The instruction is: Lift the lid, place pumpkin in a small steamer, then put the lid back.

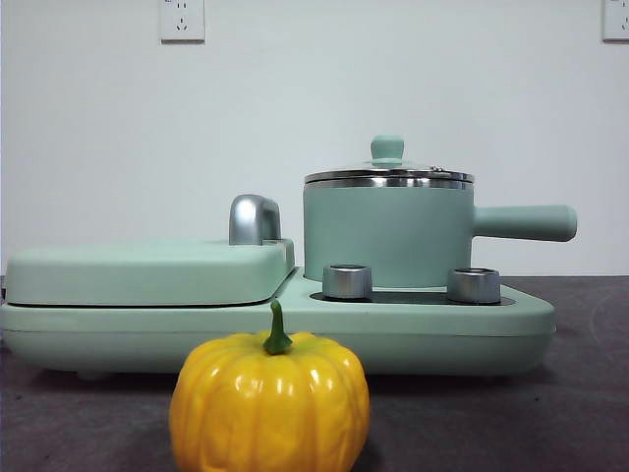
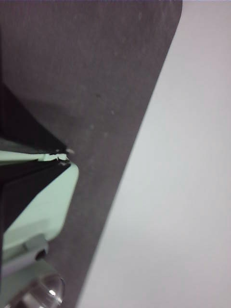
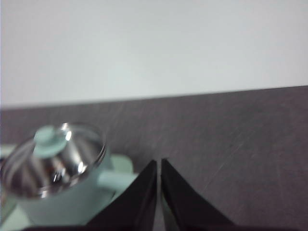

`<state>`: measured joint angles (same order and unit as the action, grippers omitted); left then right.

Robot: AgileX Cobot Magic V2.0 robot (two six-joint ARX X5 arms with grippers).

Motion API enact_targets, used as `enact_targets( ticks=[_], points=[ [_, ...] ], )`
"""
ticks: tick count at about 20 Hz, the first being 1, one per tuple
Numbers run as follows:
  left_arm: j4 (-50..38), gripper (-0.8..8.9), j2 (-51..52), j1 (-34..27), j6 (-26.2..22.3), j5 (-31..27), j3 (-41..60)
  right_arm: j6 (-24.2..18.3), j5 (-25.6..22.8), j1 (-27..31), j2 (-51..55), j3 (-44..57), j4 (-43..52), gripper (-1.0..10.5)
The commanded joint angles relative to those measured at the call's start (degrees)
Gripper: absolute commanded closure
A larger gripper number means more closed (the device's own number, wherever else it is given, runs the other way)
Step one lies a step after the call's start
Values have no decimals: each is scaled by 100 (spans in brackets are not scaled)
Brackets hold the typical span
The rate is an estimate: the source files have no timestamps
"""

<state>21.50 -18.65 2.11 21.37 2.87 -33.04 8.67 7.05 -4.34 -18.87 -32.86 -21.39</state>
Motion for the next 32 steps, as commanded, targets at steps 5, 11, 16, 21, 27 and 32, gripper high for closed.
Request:
enact_targets(
  ticks=[5, 11, 16, 21, 27, 32],
  points=[
    [516, 797, -1419, 7, -1462, 761, -1005, -1248, 951, -33, -970, -358, -162, 935],
    [686, 797, -2485, 278, -2629, 1250, -1582, -2111, 1161, -208, -1558, -553, -291, 935],
    [754, 794, -3058, 586, -3779, 1620, -1808, -2798, 1161, -439, -1812, -586, -317, 935],
    [717, 664, -3300, 855, -4216, 1834, -1808, -3095, 1158, -621, -1849, -586, -306, 788],
    [573, 467, -3314, 1038, -4212, 1838, -1808, -3064, 1156, -643, -1847, -586, -282, 639],
    [153, 471, -3333, 1248, -4166, 1836, -1808, -2833, 1156, -643, -1845, -586, -44, 639]
  ],
)
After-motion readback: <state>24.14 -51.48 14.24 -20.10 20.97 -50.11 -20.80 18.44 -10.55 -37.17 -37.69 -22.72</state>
